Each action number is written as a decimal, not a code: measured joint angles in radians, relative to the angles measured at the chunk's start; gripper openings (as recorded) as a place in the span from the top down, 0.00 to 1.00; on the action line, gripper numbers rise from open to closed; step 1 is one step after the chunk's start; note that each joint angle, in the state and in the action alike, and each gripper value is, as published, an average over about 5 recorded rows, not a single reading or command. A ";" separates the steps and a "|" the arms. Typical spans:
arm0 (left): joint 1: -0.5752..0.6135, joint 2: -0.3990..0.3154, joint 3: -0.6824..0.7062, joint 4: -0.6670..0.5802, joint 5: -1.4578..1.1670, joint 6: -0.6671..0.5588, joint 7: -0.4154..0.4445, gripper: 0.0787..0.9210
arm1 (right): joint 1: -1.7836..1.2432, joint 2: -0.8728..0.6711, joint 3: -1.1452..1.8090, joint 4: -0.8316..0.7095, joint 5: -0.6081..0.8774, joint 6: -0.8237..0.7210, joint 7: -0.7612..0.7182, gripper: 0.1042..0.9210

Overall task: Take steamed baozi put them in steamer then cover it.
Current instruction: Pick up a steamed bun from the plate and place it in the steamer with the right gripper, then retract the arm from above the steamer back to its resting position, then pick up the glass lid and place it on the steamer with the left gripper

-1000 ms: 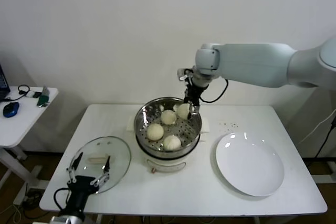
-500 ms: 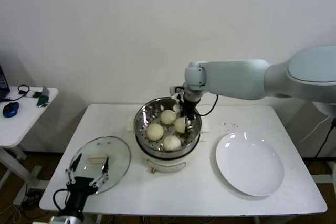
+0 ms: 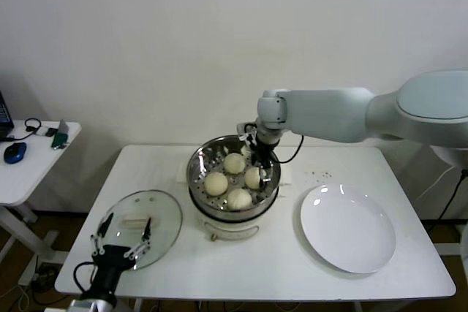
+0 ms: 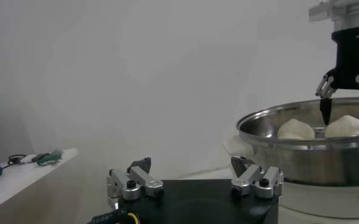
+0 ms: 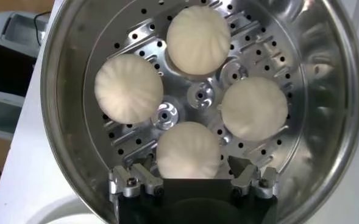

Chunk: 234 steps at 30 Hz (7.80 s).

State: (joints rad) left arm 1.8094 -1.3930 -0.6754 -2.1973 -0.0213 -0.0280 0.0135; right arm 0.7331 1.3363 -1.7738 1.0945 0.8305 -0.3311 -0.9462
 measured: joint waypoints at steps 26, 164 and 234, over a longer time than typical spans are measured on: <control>-0.048 -0.011 -0.002 -0.009 0.050 0.025 -0.013 0.12 | -0.153 -0.470 0.469 0.241 0.019 0.155 0.251 0.12; -0.380 0.273 0.214 0.071 1.292 0.551 -0.015 0.91 | -2.110 -0.215 2.411 0.522 -0.439 0.446 0.762 0.12; -0.971 -0.051 0.846 0.529 1.519 0.764 0.260 0.91 | -2.076 -0.150 2.434 0.458 -0.537 0.485 0.740 0.12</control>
State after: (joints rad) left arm 0.8385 -1.4438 0.1705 -1.6687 1.4975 0.7357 0.2735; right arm -1.3433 1.1867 0.6599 1.5524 0.2932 0.1544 -0.2057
